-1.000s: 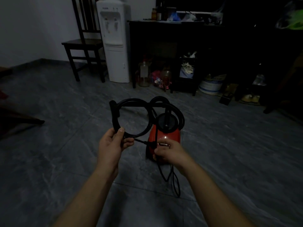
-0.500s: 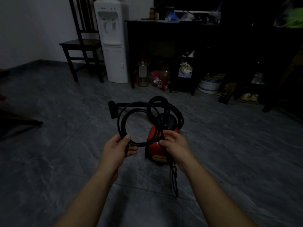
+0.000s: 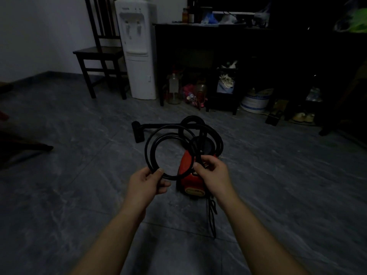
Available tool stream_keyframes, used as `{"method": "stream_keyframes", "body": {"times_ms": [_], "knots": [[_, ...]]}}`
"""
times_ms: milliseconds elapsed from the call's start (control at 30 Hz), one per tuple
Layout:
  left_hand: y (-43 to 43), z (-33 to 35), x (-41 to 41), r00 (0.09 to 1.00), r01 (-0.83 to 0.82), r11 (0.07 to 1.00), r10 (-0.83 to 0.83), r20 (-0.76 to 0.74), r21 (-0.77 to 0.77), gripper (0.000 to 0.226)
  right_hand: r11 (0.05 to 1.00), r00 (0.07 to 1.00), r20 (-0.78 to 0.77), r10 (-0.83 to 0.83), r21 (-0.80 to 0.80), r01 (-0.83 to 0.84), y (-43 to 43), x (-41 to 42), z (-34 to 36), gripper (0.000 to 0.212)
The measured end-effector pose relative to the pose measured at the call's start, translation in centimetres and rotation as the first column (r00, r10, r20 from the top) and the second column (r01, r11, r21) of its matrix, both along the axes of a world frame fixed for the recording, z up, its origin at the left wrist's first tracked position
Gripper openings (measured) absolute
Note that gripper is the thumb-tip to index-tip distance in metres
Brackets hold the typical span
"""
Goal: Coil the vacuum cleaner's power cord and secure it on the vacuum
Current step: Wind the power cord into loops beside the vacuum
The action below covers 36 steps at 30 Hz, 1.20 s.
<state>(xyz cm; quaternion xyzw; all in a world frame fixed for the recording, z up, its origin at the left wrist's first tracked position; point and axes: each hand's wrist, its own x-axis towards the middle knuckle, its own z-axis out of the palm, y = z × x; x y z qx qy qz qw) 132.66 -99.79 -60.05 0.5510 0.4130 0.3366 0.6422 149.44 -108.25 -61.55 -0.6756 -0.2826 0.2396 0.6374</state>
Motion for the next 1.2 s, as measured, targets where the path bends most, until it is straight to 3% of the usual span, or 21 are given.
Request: {"method": "stream_keyframes", "body": {"times_ms": [200,300,567,800,900,1033,1200], "knots": [[0.2,0.2,-0.1,0.996,-0.052,0.994,0.059,0.070,-0.101,0.014,0.998,0.930,-0.367,-0.011,0.049,0.032,0.4,-0.1,0.6,0.030],[0.1,0.1,0.0,0.996,-0.057,0.992,0.065,0.066,-0.109,0.014,0.997,0.911,-0.412,0.028,0.080,0.006,0.2,-0.4,0.6,0.029],[0.1,0.2,0.1,0.975,-0.054,0.966,0.105,0.196,-0.252,0.018,0.992,0.901,-0.427,0.079,0.122,-0.030,0.0,-1.0,1.3,0.033],[-0.3,0.6,0.3,0.960,-0.068,0.935,0.156,0.232,-0.349,0.023,0.997,0.882,-0.467,0.060,0.070,-0.031,0.1,-1.8,1.0,0.013],[-0.5,0.6,0.3,0.971,-0.057,0.946,0.127,0.203,-0.319,0.022,0.998,0.881,-0.472,0.039,0.070,-0.006,-0.1,-1.9,1.1,0.009],[-0.8,0.7,0.3,0.985,-0.046,0.964,0.088,0.149,-0.263,0.016,0.995,0.931,-0.365,-0.019,0.082,0.053,-0.5,-2.0,1.6,0.006],[-1.2,0.5,0.4,0.995,-0.071,0.986,0.080,0.054,-0.152,0.017,0.999,0.978,-0.204,-0.047,-0.001,0.047,-0.5,-2.6,1.7,0.019]]}}
